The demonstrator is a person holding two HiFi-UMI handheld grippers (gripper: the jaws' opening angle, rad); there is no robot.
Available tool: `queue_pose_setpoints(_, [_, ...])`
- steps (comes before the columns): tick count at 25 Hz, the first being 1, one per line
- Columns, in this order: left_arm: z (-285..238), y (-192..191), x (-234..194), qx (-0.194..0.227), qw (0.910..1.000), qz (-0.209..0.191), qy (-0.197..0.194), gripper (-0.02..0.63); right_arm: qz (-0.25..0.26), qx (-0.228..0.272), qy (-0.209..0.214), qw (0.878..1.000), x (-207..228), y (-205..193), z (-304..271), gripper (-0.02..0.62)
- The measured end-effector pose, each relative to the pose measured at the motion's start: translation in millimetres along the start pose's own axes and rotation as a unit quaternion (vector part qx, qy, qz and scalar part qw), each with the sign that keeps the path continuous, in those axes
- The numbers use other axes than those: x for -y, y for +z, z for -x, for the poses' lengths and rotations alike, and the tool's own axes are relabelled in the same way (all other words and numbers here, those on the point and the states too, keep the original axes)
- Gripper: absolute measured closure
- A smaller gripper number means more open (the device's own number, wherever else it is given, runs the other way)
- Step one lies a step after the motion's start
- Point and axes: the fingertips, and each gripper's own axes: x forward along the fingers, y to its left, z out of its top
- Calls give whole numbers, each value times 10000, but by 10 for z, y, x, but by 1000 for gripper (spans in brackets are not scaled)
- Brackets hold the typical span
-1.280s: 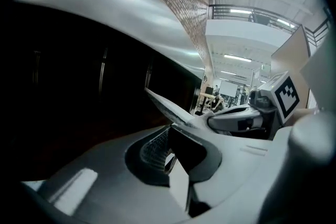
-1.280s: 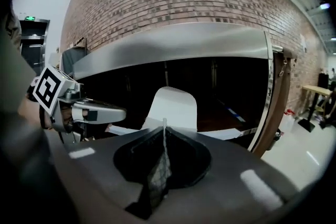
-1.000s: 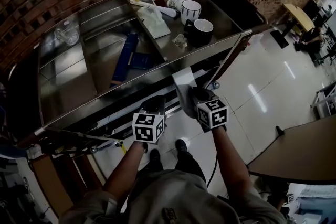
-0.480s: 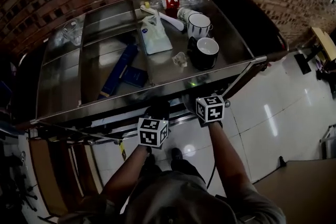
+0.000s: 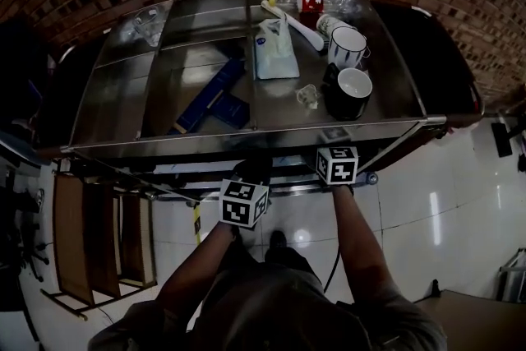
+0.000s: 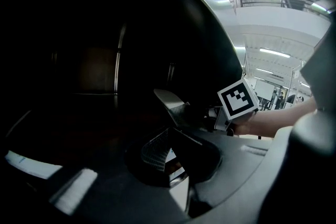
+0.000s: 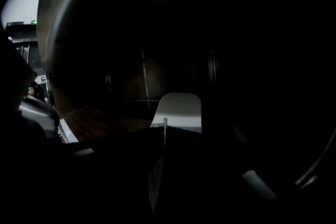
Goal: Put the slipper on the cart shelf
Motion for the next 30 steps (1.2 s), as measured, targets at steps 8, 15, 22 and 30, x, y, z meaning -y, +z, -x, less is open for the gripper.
queue_pose_setpoints(8, [120, -25, -9, 78, 9998, 59, 199, 598, 85, 196, 267, 9994, -125, 49, 47, 497])
queue_pose_setpoints(15, [427, 38, -31, 236, 9997, 75, 73, 598, 98, 434, 139, 9989, -321, 93, 459, 459])
queue_pose_setpoints(22, [983, 127, 81, 519, 9979, -60, -371, 598, -45, 810, 42, 9967, -884, 165, 1203, 530])
queue_pose_setpoints(30, [1496, 281, 266, 786, 9931, -268, -825, 598, -80, 1446, 737, 9867, -1652, 410, 1999, 595])
